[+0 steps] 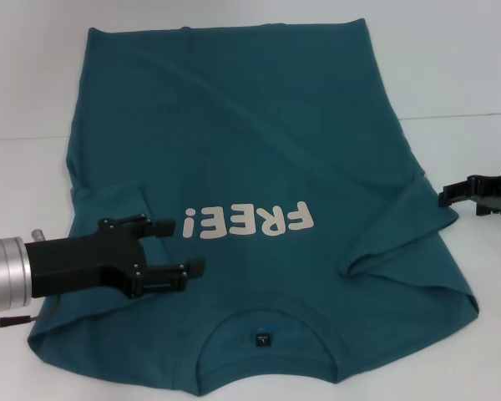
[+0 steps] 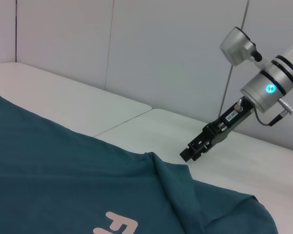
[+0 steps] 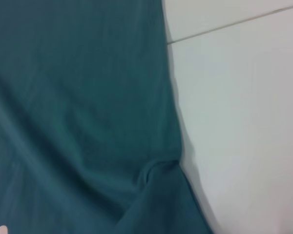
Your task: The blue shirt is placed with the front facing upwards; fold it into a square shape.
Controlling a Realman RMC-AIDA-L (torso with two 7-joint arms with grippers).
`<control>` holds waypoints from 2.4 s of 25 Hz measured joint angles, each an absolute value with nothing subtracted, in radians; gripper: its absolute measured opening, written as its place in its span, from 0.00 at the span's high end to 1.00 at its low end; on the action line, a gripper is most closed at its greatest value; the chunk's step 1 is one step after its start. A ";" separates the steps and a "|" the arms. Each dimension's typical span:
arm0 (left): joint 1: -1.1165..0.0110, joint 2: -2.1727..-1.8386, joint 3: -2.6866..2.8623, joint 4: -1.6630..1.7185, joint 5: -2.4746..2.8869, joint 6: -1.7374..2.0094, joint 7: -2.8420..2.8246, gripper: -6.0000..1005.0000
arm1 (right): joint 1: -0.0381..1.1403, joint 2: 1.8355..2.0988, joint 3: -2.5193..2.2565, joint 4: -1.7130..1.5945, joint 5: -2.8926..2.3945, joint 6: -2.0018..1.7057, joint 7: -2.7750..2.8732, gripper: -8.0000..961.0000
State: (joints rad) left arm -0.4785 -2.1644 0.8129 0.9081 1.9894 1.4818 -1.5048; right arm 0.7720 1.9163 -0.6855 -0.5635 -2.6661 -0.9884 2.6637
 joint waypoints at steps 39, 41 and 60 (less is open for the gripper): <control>-0.480 -2.164 0.813 0.906 1.990 1.482 -1.505 0.16 | 0.802 1.940 -0.701 -0.476 -2.637 -0.906 2.640 0.50; -0.479 -2.164 0.813 0.906 1.990 1.482 -1.505 0.16 | 0.800 1.942 -0.702 -0.485 -2.621 -0.912 2.628 0.54; -0.478 -2.164 0.813 0.905 1.989 1.482 -1.505 0.16 | 0.769 1.943 -0.702 -0.542 -2.603 -0.950 2.602 0.98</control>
State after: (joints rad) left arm -0.4781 -2.1644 0.8130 0.9050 1.9894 1.4817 -1.5048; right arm 0.7687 1.9428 -0.7023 -0.5423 -2.6031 -0.9503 2.6018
